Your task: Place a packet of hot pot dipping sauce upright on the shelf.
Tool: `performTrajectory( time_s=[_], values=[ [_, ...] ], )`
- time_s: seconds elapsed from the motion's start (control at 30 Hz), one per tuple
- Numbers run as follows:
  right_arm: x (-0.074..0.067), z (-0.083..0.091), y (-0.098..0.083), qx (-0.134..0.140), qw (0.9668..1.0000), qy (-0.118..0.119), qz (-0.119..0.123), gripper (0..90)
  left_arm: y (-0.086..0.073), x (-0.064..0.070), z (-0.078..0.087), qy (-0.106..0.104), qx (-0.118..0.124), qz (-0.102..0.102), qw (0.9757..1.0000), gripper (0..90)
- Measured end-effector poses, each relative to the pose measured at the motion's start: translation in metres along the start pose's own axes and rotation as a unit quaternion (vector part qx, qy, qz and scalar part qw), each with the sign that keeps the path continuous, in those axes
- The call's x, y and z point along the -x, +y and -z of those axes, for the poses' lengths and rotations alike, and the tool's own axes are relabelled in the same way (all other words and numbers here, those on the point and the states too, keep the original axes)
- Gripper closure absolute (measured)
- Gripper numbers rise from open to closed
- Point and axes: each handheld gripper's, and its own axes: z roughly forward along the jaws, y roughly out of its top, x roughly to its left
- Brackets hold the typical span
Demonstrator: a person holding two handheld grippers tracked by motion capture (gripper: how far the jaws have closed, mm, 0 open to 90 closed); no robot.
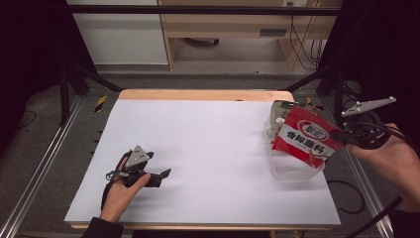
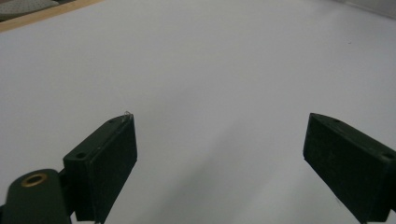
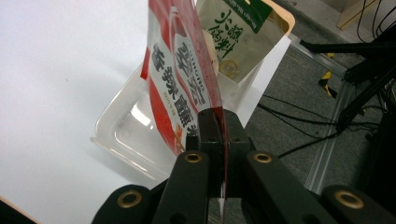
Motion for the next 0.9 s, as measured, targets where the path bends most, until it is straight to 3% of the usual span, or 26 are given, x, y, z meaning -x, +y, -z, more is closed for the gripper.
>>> performTrajectory(
  time_s=[0.3,0.5,0.57,0.7,0.8,0.9],
  values=[
    [-0.005,-0.033,-0.003,-0.016,0.9997,0.019,0.002,89.8,-0.001,-0.001,0.000,0.000,0.000,0.001,1.0000,9.7],
    [0.004,-0.035,-0.014,-0.003,0.9998,0.019,-0.005,86.0,-0.001,-0.001,-0.001,0.000,-0.003,-0.001,1.0000,9.7],
    [0.005,-0.035,-0.017,0.007,0.9997,0.020,-0.007,78.3,-0.001,0.000,-0.001,0.001,-0.005,-0.002,1.0000,9.7],
    [0.003,-0.029,-0.015,0.051,0.9986,-0.003,0.010,51.8,-0.001,0.000,-0.001,0.002,-0.005,-0.001,1.0000,9.7],
    [-0.005,-0.019,-0.008,0.093,0.9950,-0.029,0.023,39.5,-0.002,0.000,-0.001,0.003,-0.006,-0.001,1.0000,9.7],
    [-0.017,-0.009,0.001,0.129,0.9906,-0.036,0.029,31.3,-0.002,-0.001,-0.001,0.004,-0.006,-0.002,1.0000,9.7]
  ],
)
